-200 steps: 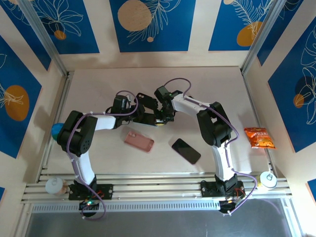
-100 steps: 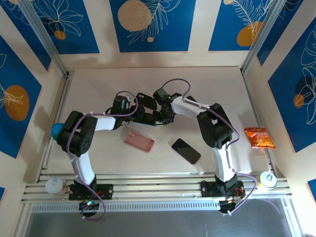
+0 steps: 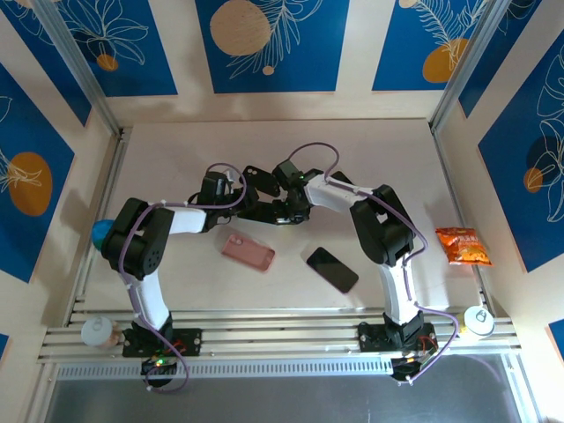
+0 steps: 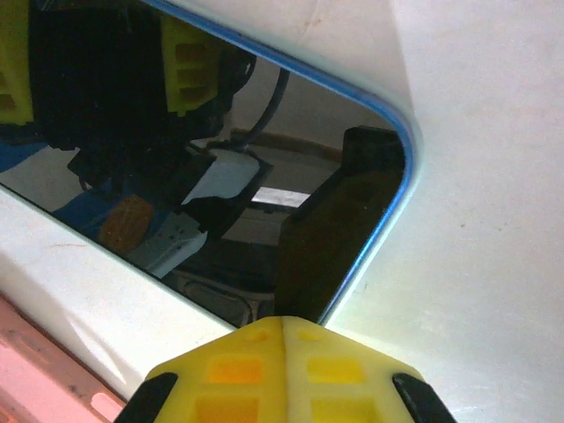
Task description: Put the phone into the phone case
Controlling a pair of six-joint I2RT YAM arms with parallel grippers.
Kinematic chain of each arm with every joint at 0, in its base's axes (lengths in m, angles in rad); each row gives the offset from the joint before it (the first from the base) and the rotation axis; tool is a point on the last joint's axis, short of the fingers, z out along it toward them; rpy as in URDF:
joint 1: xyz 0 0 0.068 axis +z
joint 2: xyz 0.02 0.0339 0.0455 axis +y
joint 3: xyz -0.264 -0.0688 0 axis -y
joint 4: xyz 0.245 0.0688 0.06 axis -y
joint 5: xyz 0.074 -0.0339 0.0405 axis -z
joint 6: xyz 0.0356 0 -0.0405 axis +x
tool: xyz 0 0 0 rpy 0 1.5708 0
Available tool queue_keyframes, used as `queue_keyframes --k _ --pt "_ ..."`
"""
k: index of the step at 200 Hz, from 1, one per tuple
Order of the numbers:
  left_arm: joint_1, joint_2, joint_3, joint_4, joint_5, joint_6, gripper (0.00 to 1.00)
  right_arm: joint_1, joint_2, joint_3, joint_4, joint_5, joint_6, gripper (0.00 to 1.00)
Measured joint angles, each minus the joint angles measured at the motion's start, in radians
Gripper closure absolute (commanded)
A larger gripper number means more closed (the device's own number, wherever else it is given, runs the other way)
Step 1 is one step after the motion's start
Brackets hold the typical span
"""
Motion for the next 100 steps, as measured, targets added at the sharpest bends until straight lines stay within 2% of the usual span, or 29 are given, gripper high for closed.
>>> queue_keyframes --k 30,58,100 --pt "0.000 0.000 0.011 -0.020 0.000 0.001 0.47 -0.006 -0.034 -0.027 0.036 -0.015 0.039 1.00" --pt "-0.002 0.000 0.035 -0.063 0.000 0.008 0.47 -0.012 -0.037 -0.001 -0.019 -0.055 0.046 1.00" --pt "-0.003 0.000 0.066 -0.129 -0.001 0.008 0.47 -0.059 -0.035 0.156 -0.132 -0.085 0.028 1.00"
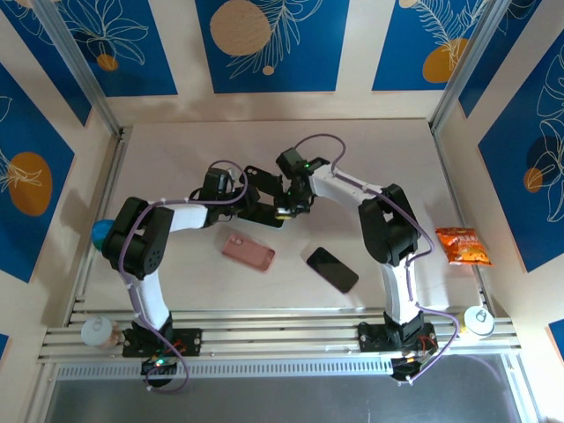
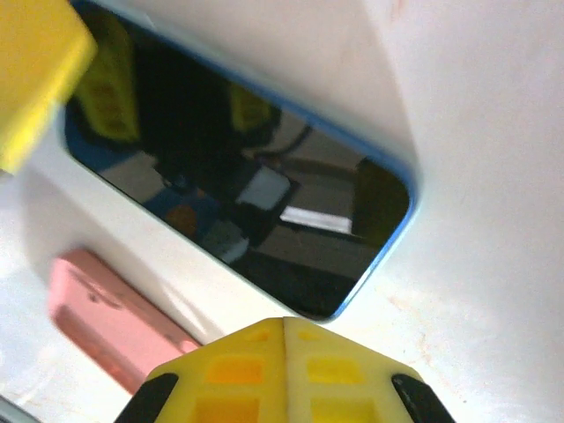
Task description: Put the phone into the phone case
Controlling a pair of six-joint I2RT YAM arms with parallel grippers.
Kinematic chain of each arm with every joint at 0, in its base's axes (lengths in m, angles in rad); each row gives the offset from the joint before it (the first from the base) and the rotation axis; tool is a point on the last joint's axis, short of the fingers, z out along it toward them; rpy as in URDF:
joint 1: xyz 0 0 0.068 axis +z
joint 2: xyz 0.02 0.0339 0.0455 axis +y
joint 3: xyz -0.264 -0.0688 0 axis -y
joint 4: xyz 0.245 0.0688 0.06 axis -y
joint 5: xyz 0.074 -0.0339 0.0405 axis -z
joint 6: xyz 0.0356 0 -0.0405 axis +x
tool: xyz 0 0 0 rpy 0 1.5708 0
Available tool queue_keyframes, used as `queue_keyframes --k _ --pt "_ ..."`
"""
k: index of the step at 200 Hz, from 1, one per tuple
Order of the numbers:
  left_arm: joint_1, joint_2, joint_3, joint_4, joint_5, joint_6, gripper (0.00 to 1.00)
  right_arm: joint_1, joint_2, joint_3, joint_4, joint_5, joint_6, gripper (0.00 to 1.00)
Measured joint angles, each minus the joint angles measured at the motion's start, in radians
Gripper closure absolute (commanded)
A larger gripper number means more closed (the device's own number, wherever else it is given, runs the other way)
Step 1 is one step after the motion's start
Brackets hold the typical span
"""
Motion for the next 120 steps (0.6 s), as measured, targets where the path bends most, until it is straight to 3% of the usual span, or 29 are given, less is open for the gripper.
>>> queue_keyframes --k 38,120 --pt "0.000 -0.014 0.002 -0.037 -0.003 -0.001 0.46 -0.051 0.031 0.096 -0.007 0.002 -0.032 1.00" --pt "0.000 -0.048 -0.050 -0.026 -0.003 -0.009 0.46 -0.055 0.145 0.100 -0.042 0.008 -0.062 1.00"
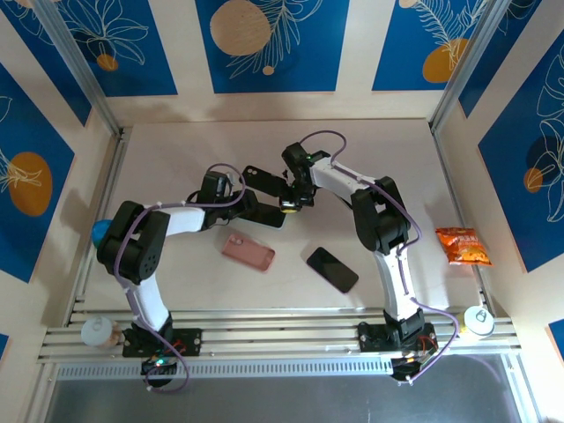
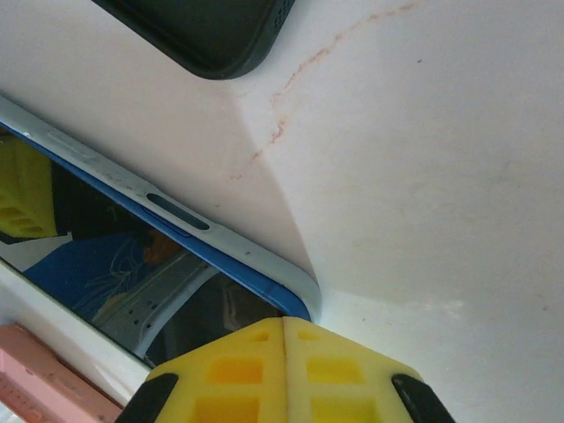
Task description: Put the phone into the phone case
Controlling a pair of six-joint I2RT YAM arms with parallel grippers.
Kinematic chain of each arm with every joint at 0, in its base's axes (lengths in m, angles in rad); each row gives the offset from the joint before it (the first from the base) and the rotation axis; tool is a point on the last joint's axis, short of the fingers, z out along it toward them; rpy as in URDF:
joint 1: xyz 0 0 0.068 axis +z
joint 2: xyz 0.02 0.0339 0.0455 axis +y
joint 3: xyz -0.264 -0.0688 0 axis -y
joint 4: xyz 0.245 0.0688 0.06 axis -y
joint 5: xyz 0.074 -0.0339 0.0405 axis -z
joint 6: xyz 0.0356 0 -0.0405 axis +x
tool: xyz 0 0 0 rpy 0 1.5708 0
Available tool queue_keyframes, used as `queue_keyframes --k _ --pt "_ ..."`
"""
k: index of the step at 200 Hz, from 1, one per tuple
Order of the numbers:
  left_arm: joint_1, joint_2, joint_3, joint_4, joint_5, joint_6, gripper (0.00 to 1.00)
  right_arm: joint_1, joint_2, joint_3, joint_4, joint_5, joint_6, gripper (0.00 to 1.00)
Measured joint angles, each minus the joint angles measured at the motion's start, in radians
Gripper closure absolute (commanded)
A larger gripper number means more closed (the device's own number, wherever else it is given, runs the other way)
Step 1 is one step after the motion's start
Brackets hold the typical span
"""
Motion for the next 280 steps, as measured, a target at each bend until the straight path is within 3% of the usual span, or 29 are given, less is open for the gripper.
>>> queue_keyframes --k 109,145,228,257,280 --pt "0.000 0.002 -0.023 0.054 0.000 -0.030 0.46 0.053 -0.018 -0.067 0.068 0.125 -0.013 1.00" --pt "0.000 0.028 0.014 0.034 -0.003 -0.037 0.47 0.047 -0.054 -0.134 0.145 0.101 0.052 1.00" --pt "0.016 0.225 0.348 -0.117 -0.045 0.021 0.47 0.044 -0.037 -0.111 0.149 -0.013 0.156 1.00" --pt "0.026 0.216 0.341 -0.130 -0.046 0.035 0.47 0.045 -0.033 -0.113 0.172 -0.034 0.210 1.00" --pt "0.028 0.128 0.242 -0.148 -0.052 0.035 0.46 0.048 -0.033 -0.128 0.218 -0.045 0.254 1.00"
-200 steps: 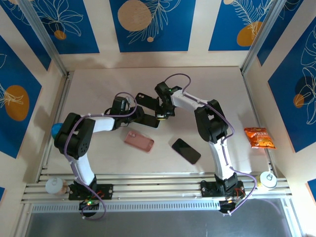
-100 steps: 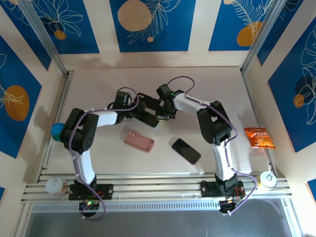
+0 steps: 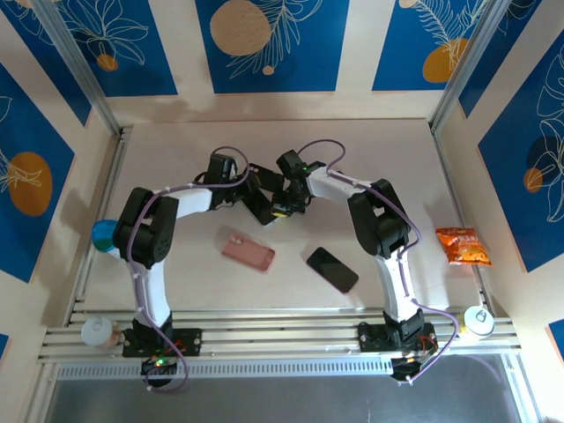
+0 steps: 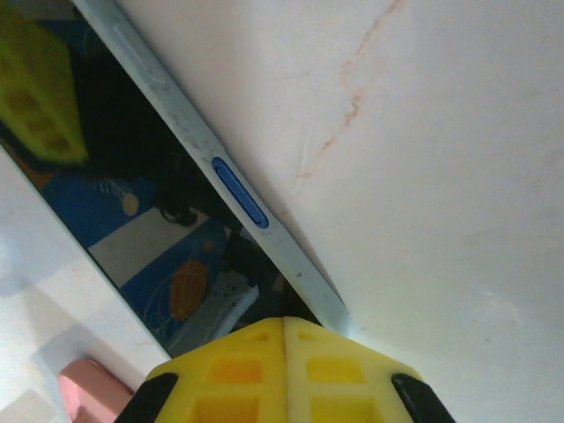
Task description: Put the phone into the phone case
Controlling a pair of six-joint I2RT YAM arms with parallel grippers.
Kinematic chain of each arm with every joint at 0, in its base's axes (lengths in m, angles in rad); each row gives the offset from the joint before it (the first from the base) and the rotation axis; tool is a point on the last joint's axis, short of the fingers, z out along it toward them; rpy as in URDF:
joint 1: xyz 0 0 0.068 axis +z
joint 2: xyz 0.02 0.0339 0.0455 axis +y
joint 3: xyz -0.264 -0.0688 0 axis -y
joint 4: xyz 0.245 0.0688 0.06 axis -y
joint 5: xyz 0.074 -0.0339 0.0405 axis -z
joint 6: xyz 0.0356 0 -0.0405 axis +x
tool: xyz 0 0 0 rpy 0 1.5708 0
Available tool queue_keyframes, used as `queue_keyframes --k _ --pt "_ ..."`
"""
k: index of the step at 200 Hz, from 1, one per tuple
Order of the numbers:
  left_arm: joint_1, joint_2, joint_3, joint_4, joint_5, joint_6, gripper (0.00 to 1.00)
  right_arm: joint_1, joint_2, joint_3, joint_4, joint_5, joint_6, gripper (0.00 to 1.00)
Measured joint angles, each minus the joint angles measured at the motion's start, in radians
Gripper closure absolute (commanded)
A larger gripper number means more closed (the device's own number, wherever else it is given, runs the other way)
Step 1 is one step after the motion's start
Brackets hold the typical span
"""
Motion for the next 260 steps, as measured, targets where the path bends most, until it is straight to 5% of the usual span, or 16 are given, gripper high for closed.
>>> queue_keyframes --k 47,99,260 --pt "0.001 -0.216 -0.180 -0.057 -0.019 -0.004 0.46 0.011 -0.001 -0.028 0.080 -0.008 0.068 1.00" --pt "0.001 -0.238 -0.257 -0.059 -0.026 -0.031 0.46 0.018 0.003 -0.030 0.115 -0.018 0.126 1.00" --pt "0.028 -0.001 0.037 -0.230 -0.040 -0.035 0.46 0.035 0.142 0.147 0.148 -0.139 0.172 1.00"
